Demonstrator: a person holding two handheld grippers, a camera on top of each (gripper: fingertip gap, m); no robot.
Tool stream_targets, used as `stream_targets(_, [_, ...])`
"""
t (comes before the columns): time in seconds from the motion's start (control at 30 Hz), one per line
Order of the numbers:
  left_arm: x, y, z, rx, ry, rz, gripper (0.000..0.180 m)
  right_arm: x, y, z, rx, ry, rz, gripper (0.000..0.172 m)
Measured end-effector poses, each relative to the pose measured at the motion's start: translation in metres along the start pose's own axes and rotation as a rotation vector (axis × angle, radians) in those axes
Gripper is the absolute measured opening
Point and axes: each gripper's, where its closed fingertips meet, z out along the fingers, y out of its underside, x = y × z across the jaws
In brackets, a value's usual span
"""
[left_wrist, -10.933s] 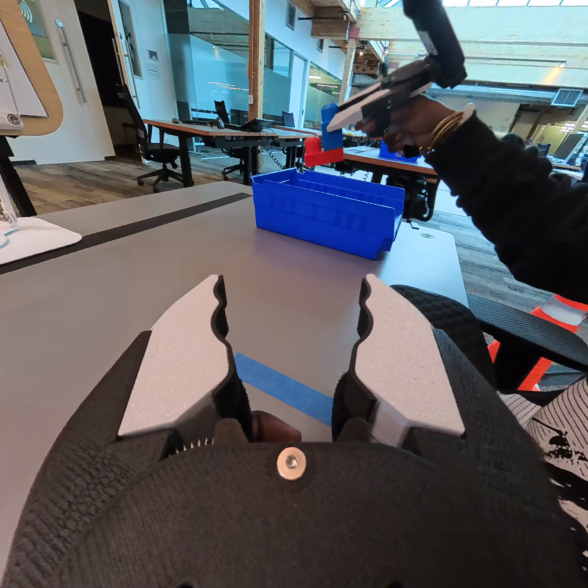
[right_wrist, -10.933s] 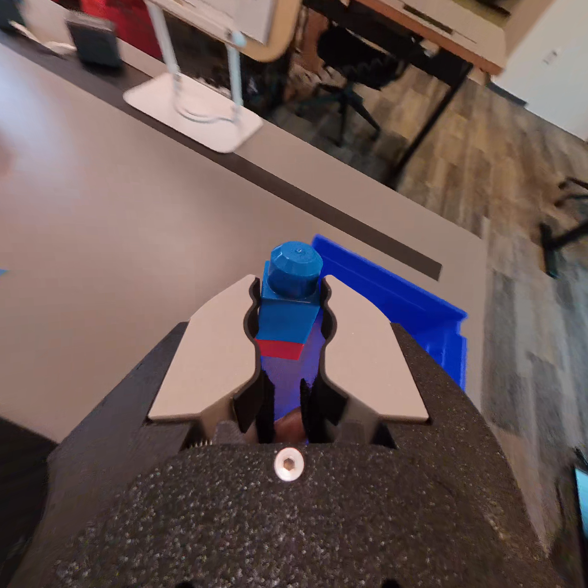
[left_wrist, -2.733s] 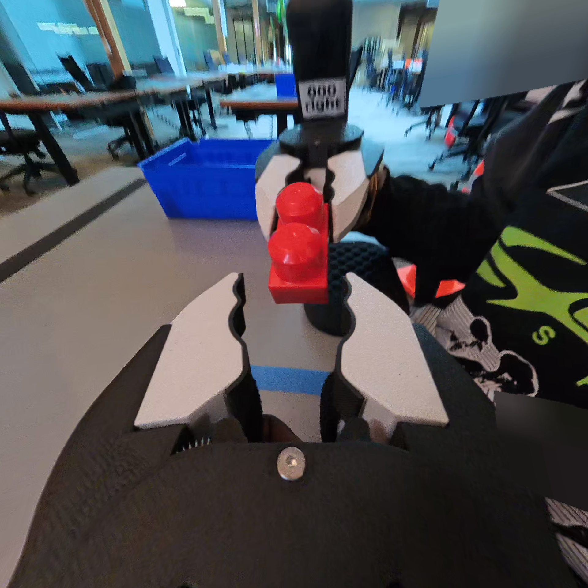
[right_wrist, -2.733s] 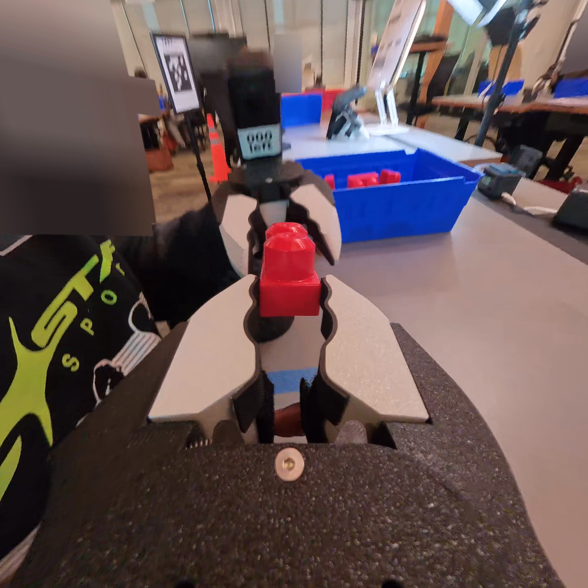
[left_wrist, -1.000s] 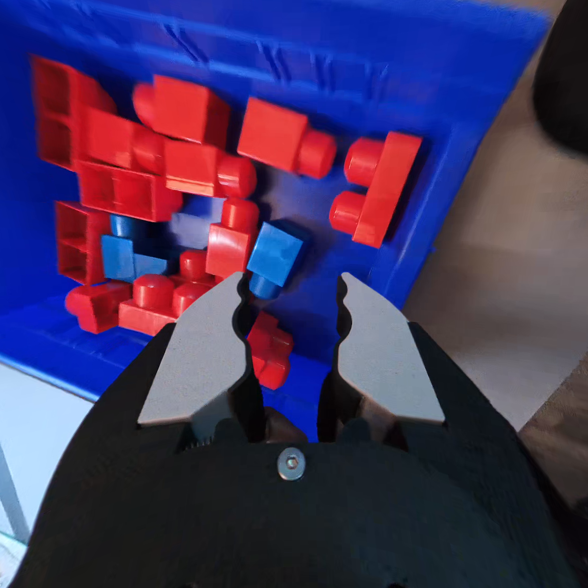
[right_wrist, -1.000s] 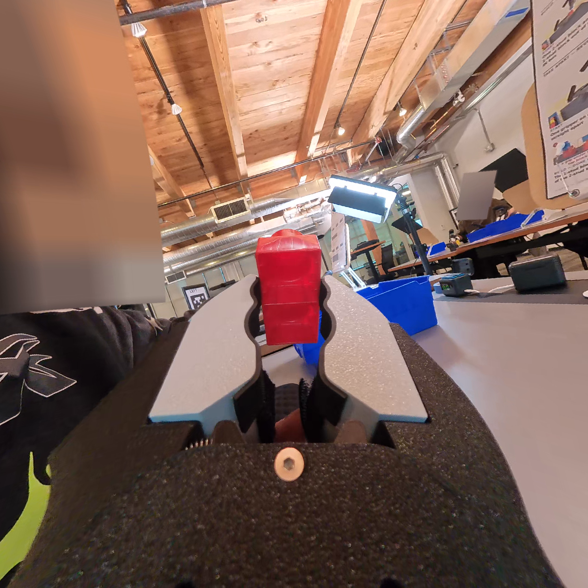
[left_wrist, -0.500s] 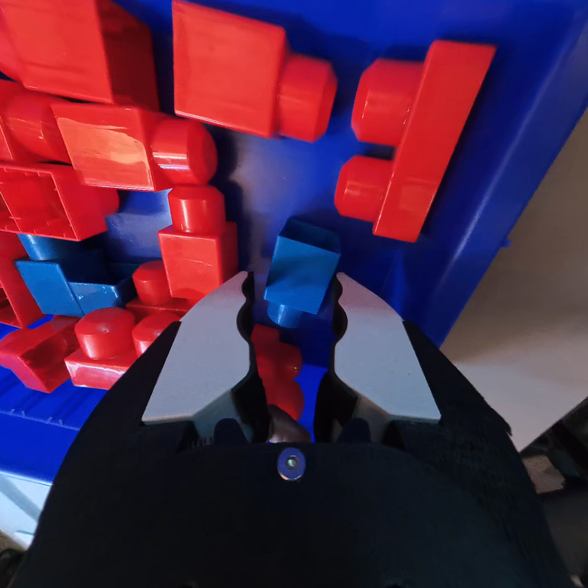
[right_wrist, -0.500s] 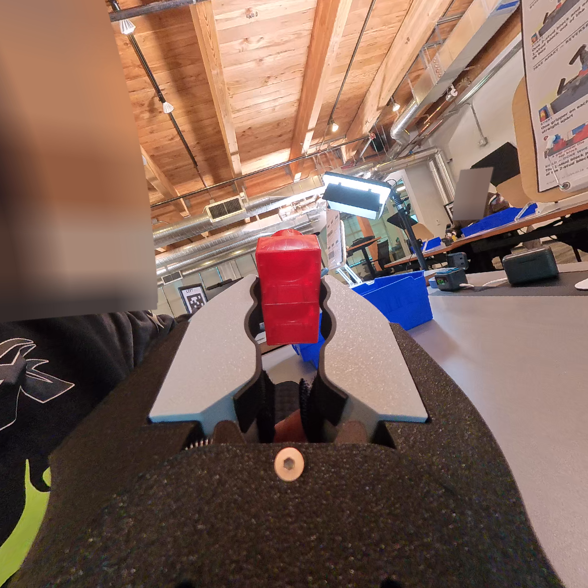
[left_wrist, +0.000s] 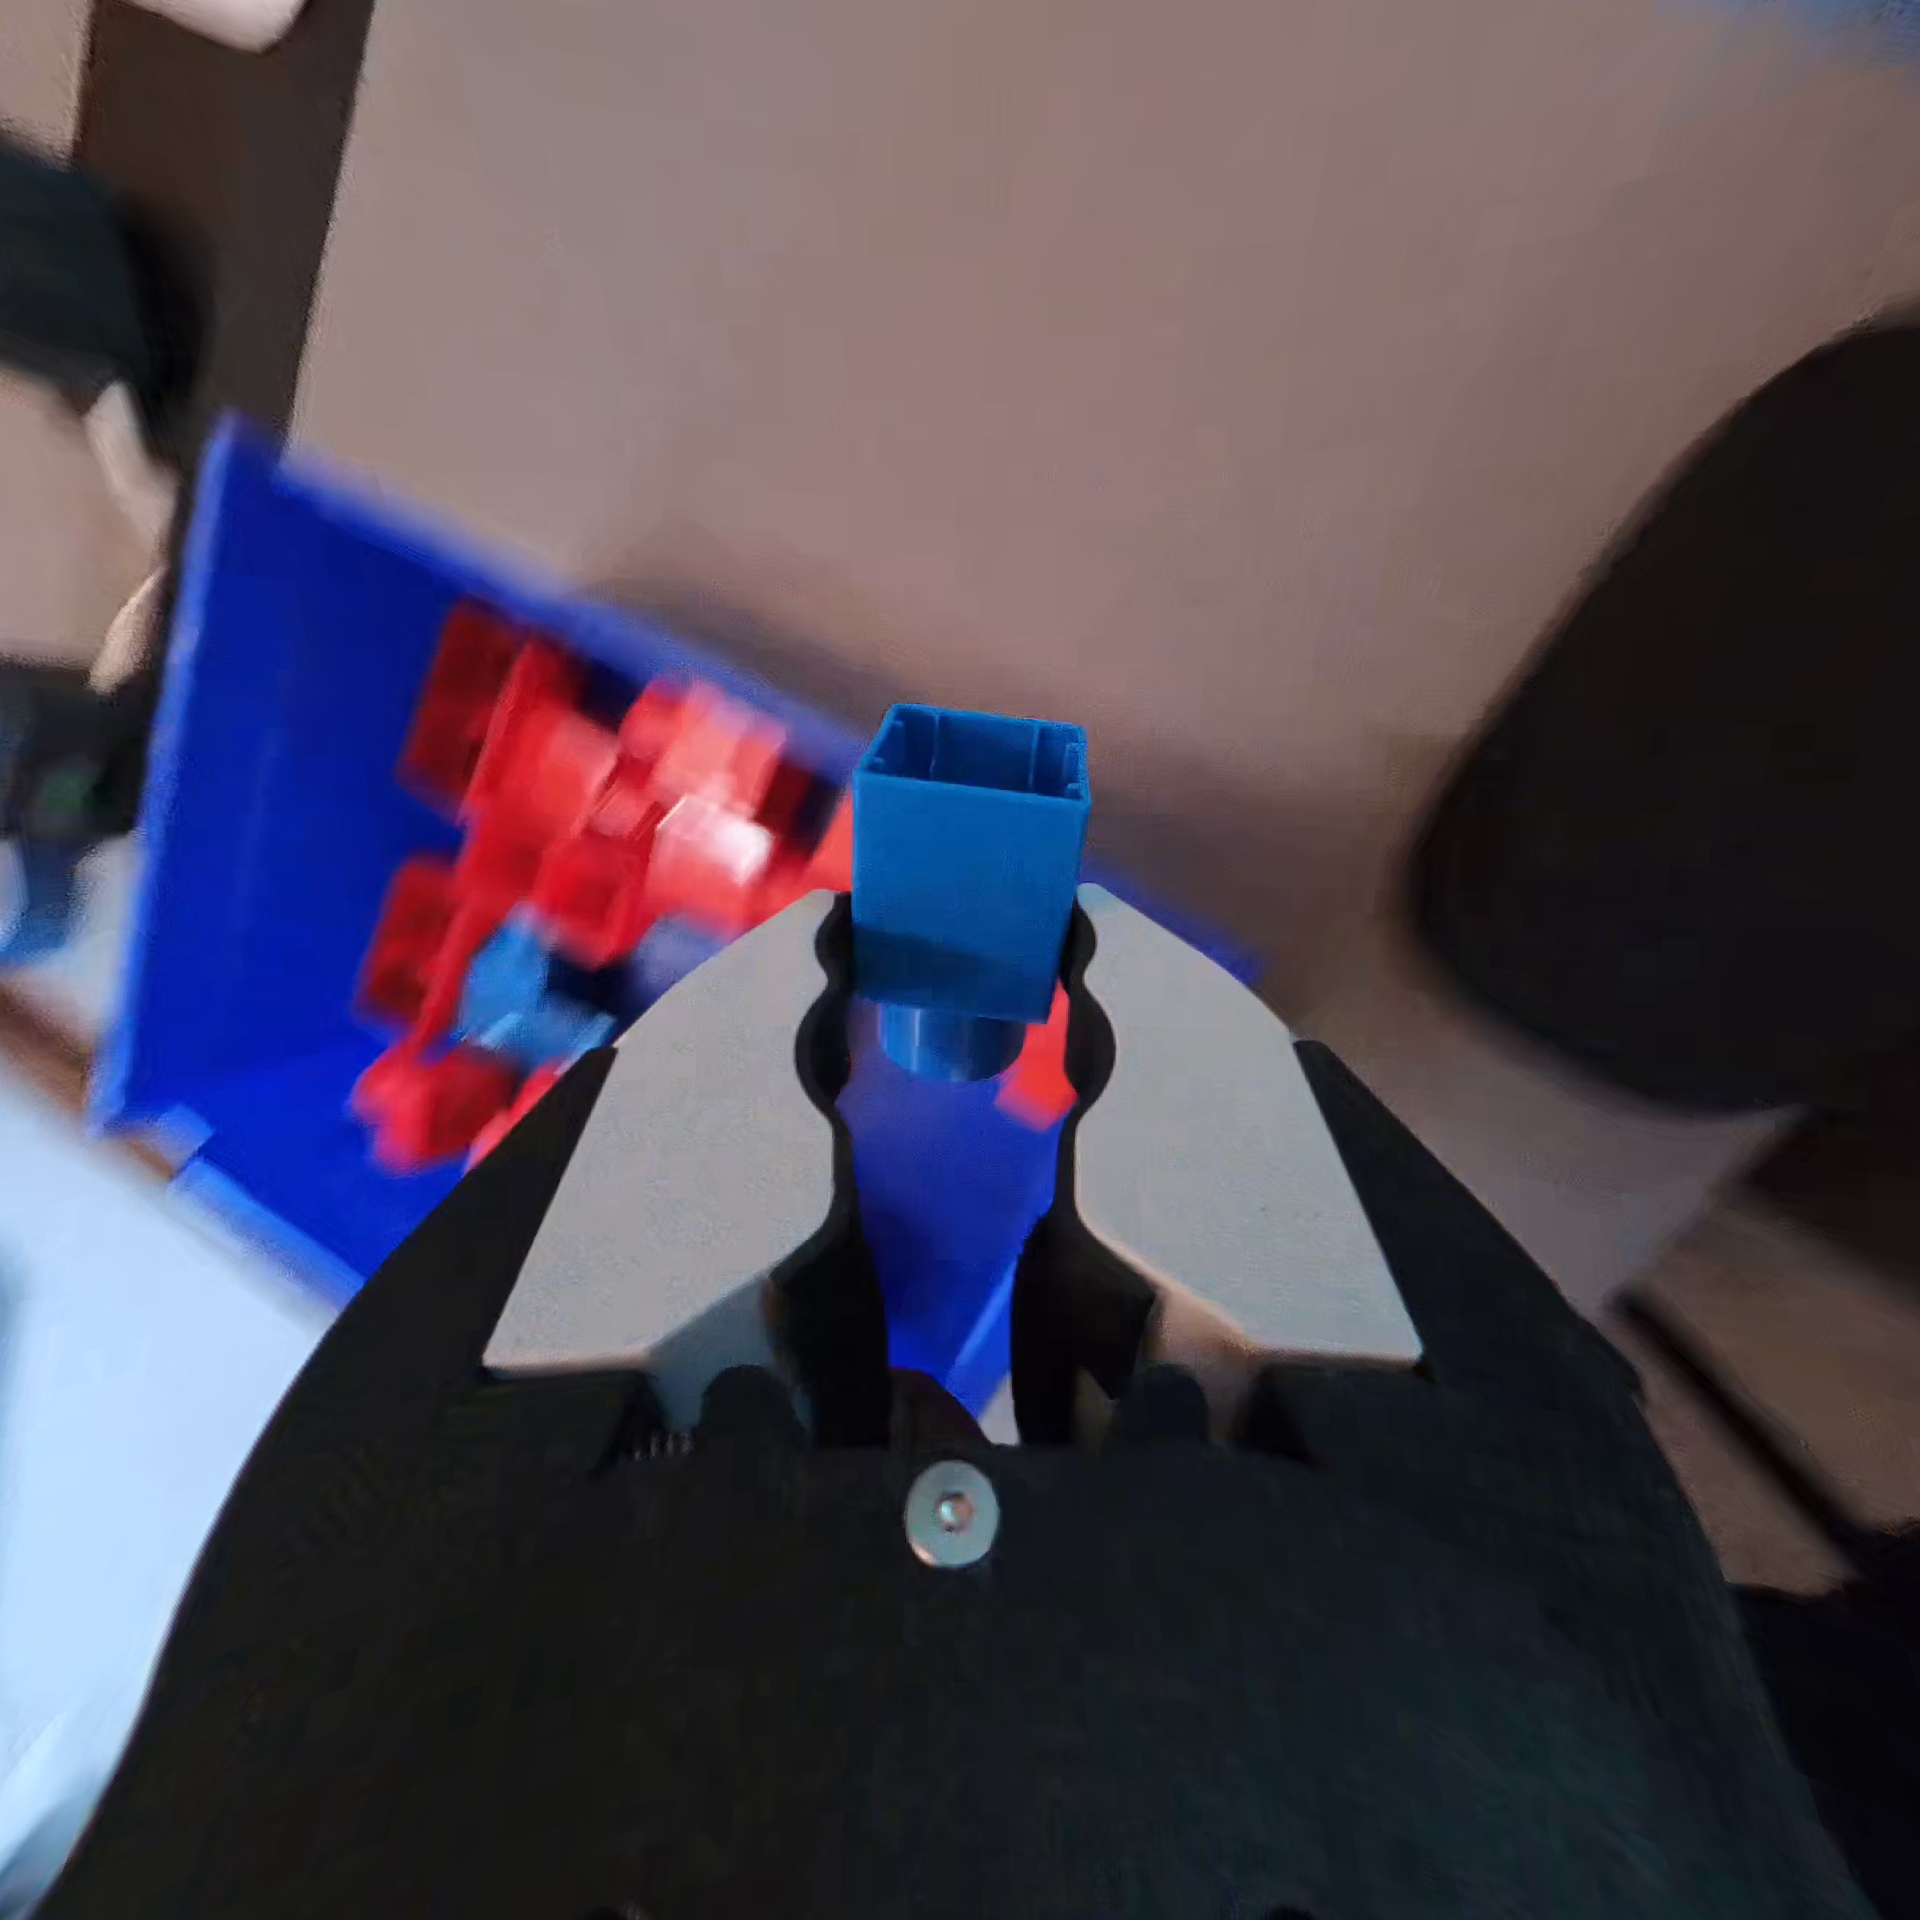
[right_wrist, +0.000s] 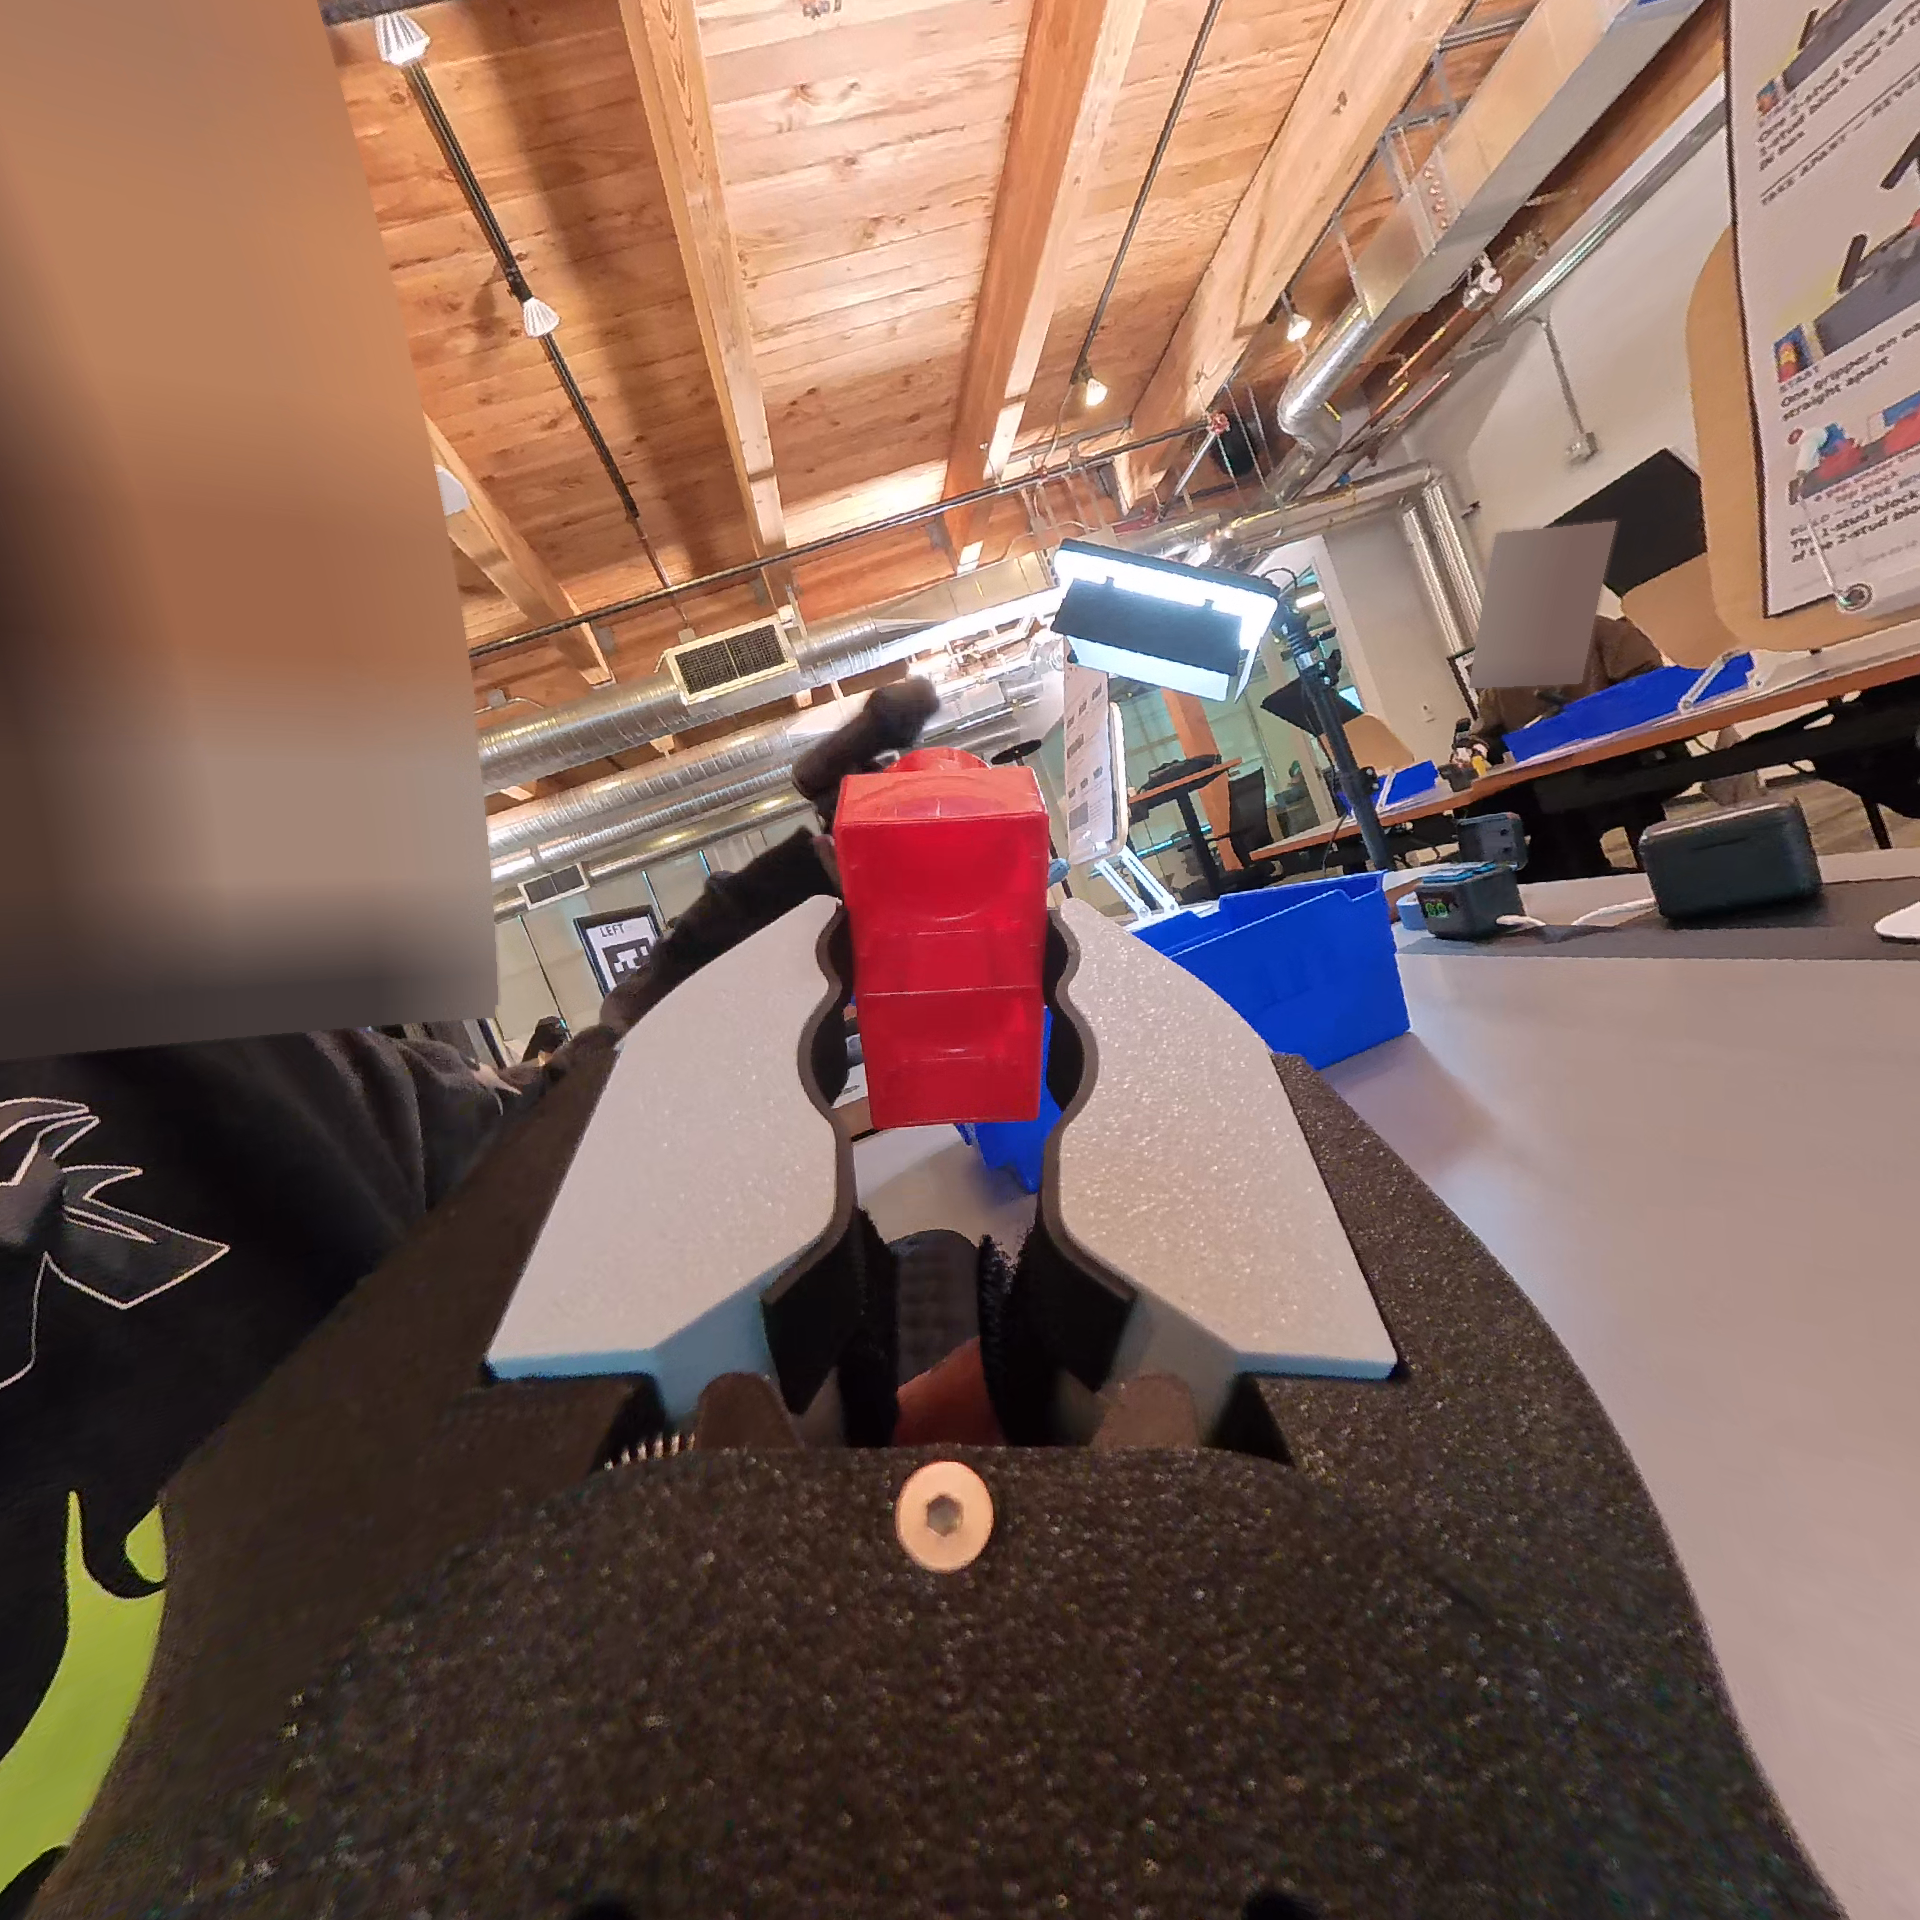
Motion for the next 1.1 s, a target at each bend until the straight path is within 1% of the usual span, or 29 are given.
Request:
stream_targets(0.03, [0.026, -0.027, -0.001, 0.079, 0.077, 0.005, 0.037, 0.000, 0.000, 0.000, -0.001, 0.001, -0.001, 0.035])
stream_targets(0.07, [0.049, -0.050, 0.002, 0.130, 0.131, 0.042, 0.038, 0.000, 0.000, 0.000, -0.003, 0.002, -0.003, 0.035])
stream_targets(0.1, [0.070, -0.066, 0.009, 0.145, 0.170, 0.082, 0.038, 0.000, 0.001, 0.000, -0.006, 0.001, -0.006, 0.035])
stream_targets(0.13, [0.089, -0.077, 0.020, 0.130, 0.211, 0.108, 0.038, -0.001, 0.001, 0.000, -0.010, 0.000, -0.007, 0.035])
stream_targets(0.23, [0.127, -0.091, 0.068, 0.025, 0.282, 0.139, 0.038, -0.002, 0.002, 0.001, -0.017, -0.003, -0.013, 0.035])
stream_targets(0.3, [0.134, -0.091, 0.099, -0.040, 0.292, 0.123, 0.038, -0.002, 0.002, 0.000, -0.016, 0.000, -0.018, 0.035])
stream_targets(0.4, [0.137, -0.087, 0.125, -0.075, 0.315, 0.088, 0.038, -0.001, 0.001, -0.001, -0.014, 0.006, -0.023, 0.035])
stream_targets(0.47, [0.135, -0.081, 0.133, -0.115, 0.294, 0.081, 0.038, -0.001, 0.001, -0.001, -0.015, 0.004, -0.022, 0.035])
stream_targets(0.63, [0.129, -0.079, 0.136, -0.112, 0.240, 0.061, 0.040, -0.001, 0.001, 0.000, -0.016, 0.001, -0.017, 0.035])
stream_targets(0.67, [0.127, -0.079, 0.136, -0.089, 0.227, 0.058, 0.051, -0.001, 0.001, 0.000, -0.014, 0.000, -0.016, 0.035])
stream_targets(0.7, [0.126, -0.081, 0.136, -0.038, 0.218, 0.052, 0.056, -0.001, 0.001, -0.001, -0.010, 0.001, -0.016, 0.035])
stream_targets(0.8, [0.126, -0.091, 0.126, 0.217, 0.211, 0.008, 0.072, -0.001, -0.001, -0.002, 0.000, 0.004, -0.013, 0.035])
stream_targets(0.9, [0.123, -0.090, 0.110, 0.455, 0.182, -0.010, 0.072, -0.001, -0.002, -0.002, 0.008, -0.004, 0.004, 0.035])
stream_targets(0.97, [0.121, -0.083, 0.104, 0.545, 0.148, 0.031, 0.065, -0.001, -0.002, -0.001, 0.010, -0.009, 0.009, 0.035])
stream_targets(1.03, [0.127, -0.079, 0.104, 0.580, 0.162, 0.090, 0.059, -0.001, -0.002, -0.001, 0.009, -0.010, 0.006, 0.035])
stream_targets(1.1, [0.124, -0.072, 0.115, 0.527, 0.148, 0.089, 0.054, -0.001, -0.002, -0.001, 0.009, -0.008, 0.002, 0.035])
